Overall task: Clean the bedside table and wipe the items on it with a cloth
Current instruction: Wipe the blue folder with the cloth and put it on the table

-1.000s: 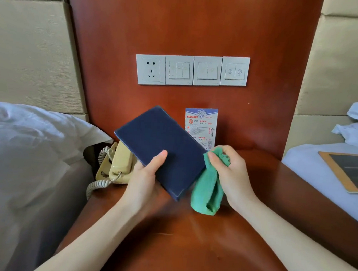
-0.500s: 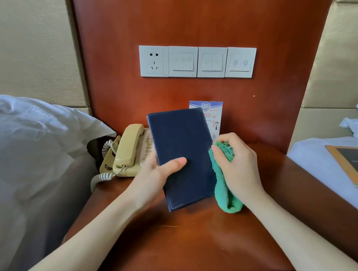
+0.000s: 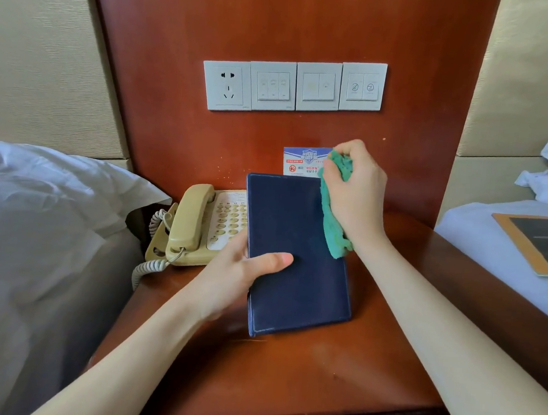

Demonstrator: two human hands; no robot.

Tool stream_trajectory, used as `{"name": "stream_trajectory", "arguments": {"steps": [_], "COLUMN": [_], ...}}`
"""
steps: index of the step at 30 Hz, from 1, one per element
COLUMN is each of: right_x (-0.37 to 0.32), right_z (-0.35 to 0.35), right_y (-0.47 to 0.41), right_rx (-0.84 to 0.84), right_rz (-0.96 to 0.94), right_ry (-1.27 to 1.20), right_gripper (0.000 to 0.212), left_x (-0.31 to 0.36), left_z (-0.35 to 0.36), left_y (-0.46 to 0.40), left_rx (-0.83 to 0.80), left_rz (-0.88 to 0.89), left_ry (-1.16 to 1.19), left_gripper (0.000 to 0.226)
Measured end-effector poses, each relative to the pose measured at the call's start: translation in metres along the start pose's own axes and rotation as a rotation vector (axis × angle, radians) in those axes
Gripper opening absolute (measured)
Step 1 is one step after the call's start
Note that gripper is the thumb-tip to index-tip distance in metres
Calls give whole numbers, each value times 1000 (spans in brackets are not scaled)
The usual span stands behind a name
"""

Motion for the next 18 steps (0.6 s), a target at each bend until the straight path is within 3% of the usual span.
{"name": "stream_trajectory", "arguments": {"steps": [2, 4, 8, 11, 15, 18], "right_x": [-2, 0, 7, 6, 10, 17], "right_z": [10, 17, 34, 46, 50, 46], "right_y": [5, 15, 42, 58, 60, 59], "right_rx": [-54, -133, -478, -650, -600, -584], "right_rz": [-9, -1, 4, 15, 125, 272], "right_ry": [26, 79, 100, 48, -117, -377], "right_gripper": [5, 17, 53, 58, 54, 46], "left_x": [0, -1, 0, 6, 14, 21], "left_z": [-2, -2, -6, -18, -27, -29], "left_y": [1, 0, -3, -2, 1, 1], "left_rx": [12, 16, 86, 204, 323, 339], "left_rz": [17, 26, 76, 140, 215, 275], "left_ry": [36, 70, 69, 83, 95, 132], "left_gripper": [28, 28, 28, 26, 23, 23]}}
Point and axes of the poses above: each hand's wrist, its own y-axis away from the middle knuckle, its own z-axis out of the palm, x = y × z, the point moved 5 cm from there along -y, towards the middle knuckle, and after that the axes turned 7 degrees about -x, right-handed, at the moved point
